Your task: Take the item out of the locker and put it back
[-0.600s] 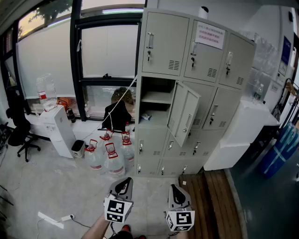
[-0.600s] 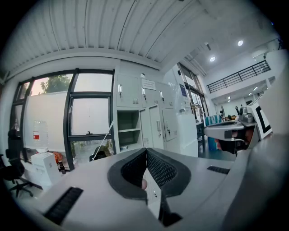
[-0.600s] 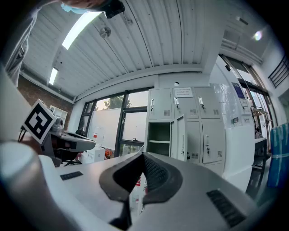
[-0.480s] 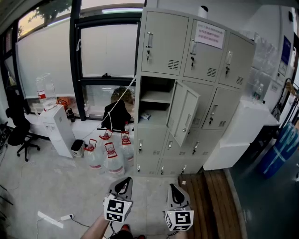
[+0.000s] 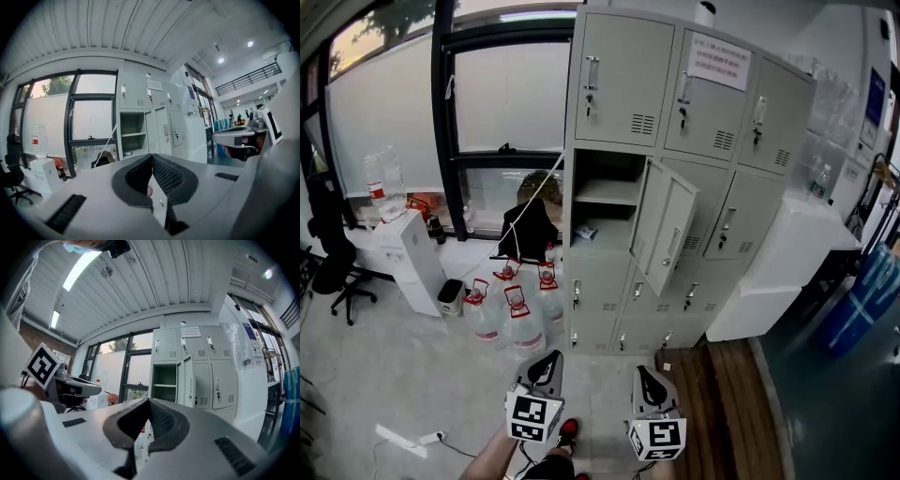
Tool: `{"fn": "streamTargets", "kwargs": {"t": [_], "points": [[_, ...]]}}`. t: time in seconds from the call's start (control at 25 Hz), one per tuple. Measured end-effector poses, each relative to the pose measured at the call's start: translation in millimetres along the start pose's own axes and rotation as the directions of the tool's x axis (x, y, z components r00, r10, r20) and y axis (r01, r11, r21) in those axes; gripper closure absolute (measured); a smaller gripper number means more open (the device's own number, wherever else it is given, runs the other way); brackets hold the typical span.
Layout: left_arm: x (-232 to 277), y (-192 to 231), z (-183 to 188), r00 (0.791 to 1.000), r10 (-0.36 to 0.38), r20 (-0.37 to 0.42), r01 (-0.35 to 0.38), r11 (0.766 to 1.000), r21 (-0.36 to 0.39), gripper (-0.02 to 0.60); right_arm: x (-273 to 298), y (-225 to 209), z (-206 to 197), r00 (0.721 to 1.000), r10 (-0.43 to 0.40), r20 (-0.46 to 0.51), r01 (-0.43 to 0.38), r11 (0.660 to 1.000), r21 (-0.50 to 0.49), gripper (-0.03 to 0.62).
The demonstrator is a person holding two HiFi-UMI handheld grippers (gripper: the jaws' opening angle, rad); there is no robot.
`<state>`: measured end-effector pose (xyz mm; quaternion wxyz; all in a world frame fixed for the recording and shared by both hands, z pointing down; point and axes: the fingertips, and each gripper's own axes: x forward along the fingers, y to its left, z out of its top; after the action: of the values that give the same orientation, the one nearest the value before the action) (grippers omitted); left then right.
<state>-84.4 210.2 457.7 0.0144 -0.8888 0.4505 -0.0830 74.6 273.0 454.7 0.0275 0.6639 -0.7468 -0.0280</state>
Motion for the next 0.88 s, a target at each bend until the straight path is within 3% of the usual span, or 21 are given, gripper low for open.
{"fn": "streamTargets", "kwargs": {"t": [0.32,0.88], "points": [[73.3,27.6,3.0,1.000,0.013,0.003,-0.013,1.000,-0.003,0.558,71.0,-27.8,-9.6,1.000,0.016,-0.011,-0.016,1.000,-0.015,0.583],[258.9,139.8,19.4,0.997,0.071,-0.035,-0.072,0.997,-0.029,0.558,298.9,-75.8,-7.0,0.995,0.096,-0.022,-0.096,0.995,-0.002,0.582]]}}
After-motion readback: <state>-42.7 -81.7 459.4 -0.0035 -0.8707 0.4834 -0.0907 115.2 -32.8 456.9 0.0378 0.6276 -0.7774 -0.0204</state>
